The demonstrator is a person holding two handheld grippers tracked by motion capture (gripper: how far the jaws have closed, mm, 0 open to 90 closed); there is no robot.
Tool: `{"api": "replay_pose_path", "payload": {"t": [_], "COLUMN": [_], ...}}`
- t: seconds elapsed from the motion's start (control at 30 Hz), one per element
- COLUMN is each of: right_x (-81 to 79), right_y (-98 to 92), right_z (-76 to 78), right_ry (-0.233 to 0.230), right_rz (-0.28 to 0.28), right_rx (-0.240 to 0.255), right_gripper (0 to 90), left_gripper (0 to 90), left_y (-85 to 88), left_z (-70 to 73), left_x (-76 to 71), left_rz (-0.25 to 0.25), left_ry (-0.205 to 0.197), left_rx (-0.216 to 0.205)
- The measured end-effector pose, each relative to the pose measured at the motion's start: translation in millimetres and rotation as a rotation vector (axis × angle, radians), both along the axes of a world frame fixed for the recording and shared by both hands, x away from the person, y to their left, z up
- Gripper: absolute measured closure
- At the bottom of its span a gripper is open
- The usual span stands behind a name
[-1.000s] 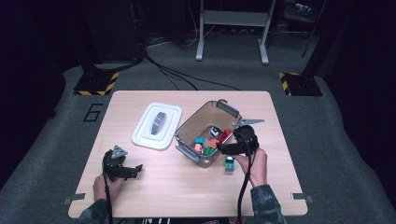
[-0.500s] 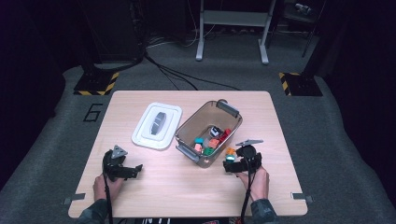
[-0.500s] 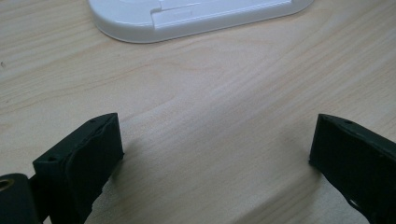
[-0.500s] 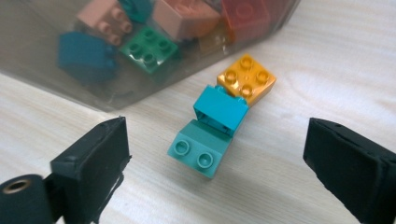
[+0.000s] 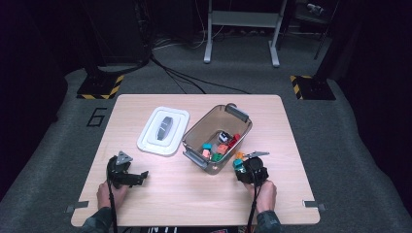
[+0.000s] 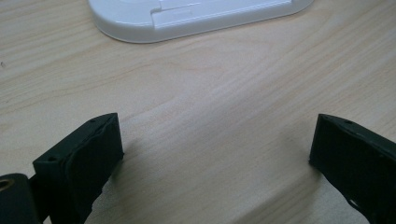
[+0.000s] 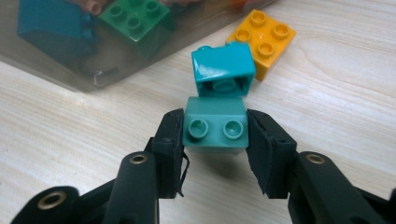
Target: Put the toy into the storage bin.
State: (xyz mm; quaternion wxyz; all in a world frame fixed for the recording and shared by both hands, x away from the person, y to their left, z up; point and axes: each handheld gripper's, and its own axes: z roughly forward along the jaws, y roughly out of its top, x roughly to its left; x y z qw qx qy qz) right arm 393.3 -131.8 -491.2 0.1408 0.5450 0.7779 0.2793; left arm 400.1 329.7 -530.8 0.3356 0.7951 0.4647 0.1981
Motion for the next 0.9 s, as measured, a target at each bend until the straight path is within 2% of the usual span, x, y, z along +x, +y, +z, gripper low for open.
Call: {"api": "replay_pose_path", "payload": {"t": [0.13, 0.17, 0.23, 0.27, 0.3, 0.37, 0.5, 0.57, 0.6, 0.63, 0.67, 0.7, 0.9], "right_x": [-0.4, 1.0, 3.0, 3.1, 3.9, 3.4, 4.3, 2.9, 4.2, 2.9, 3.8, 3.4, 4.6], "right_y": [-3.1, -4.3, -3.8, -2.4, -1.7, 0.3, -2.4, -3.5, -6.1, -6.1, -8.6, -9.4, -17.8], "right_z": [3.5, 2.8, 1.8, 1.2, 0.2, -0.2, 2.7, 6.9, 7.5, 10.0, 11.0, 12.5, 25.8], "right_ry": [0.032, 0.013, 0.021, 0.027, 0.027, 0.034, 0.016, 0.029, 0.004, 0.017, 0.001, 0.004, -0.025], "right_rz": [-0.007, 0.005, 0.012, 0.006, 0.015, 0.002, 0.02, 0.002, 0.019, 0.0, 0.015, 0.009, 0.003], "right_rx": [0.004, -0.002, -0.002, -0.002, -0.011, -0.016, -0.014, 0.0, -0.002, 0.002, 0.005, 0.019, 0.03], "right_gripper": [57.5, 54.3, 51.9, 52.8, 57.5, 58.1, 58.9, 58.9, 58.9, 58.9, 59.0, 59.0, 59.0], "left_gripper": [2.4, 2.4, 2.4, 2.4, 2.4, 2.4, 2.4, 2.4, 2.4, 2.4, 2.4, 2.4, 2.4], "left_y": [0.0, 0.0, 0.0, 0.0, 0.0, 0.0, 0.0, 0.0, 0.2, 0.5, 0.0, 0.0, 0.0], "left_z": [0.0, 0.0, 0.0, 0.0, 0.0, 0.0, 0.0, 0.0, 0.1, 0.2, 0.0, 0.0, 0.0], "left_x": [0.0, 0.0, 0.0, 0.0, 0.0, 0.0, 0.0, 0.1, 0.0, 0.1, 0.1, 0.1, 0.2], "left_rz": [0.0, 0.0, 0.0, 0.0, 0.0, 0.0, 0.0, 0.0, -0.001, -0.004, 0.0, 0.0, 0.0], "left_ry": [0.0, 0.0, 0.0, 0.0, 0.0, 0.0, 0.0, 0.0, 0.001, 0.002, 0.0, 0.0, 0.0], "left_rx": [0.0, 0.0, 0.0, 0.0, 0.0, 0.0, 0.0, 0.0, 0.002, 0.006, 0.0, 0.0, 0.0]}}
